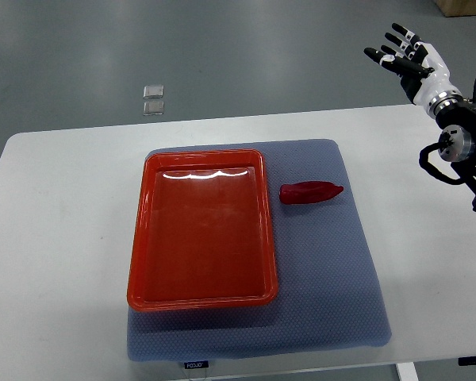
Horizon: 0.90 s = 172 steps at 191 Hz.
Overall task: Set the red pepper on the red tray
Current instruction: 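Raise the right hand and swing it over toward the red pepper, then lower the right hand onto the red pepper and close its fingers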
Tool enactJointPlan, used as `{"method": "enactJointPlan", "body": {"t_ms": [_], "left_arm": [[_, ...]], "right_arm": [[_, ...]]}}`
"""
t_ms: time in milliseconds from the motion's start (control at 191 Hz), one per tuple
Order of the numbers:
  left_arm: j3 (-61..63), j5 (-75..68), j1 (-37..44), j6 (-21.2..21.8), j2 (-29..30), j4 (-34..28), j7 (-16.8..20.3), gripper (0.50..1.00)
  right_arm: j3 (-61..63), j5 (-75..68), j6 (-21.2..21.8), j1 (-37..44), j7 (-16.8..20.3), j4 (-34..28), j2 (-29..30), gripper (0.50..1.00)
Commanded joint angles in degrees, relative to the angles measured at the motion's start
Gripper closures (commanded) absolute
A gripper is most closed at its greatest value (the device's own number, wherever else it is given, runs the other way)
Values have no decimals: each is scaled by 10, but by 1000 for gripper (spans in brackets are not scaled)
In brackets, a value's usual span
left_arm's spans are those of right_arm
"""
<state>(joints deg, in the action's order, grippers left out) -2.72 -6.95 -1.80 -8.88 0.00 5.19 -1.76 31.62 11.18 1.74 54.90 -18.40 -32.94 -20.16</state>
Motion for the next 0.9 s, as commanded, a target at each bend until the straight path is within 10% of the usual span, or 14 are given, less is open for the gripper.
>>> {"method": "enactJointPlan", "body": {"t_ms": [0, 476, 894], "left_arm": [[0, 0, 0, 0, 0, 0, 0, 500], [0, 0, 0, 0, 0, 0, 0, 500], [0, 0, 0, 0, 0, 0, 0, 500]], "right_arm": [[-34, 66, 5, 16, -2, -27, -19, 589], [-282, 343, 13, 126, 1, -182, -93, 589], [-431, 526, 65, 202, 50, -201, -81, 591]]}}
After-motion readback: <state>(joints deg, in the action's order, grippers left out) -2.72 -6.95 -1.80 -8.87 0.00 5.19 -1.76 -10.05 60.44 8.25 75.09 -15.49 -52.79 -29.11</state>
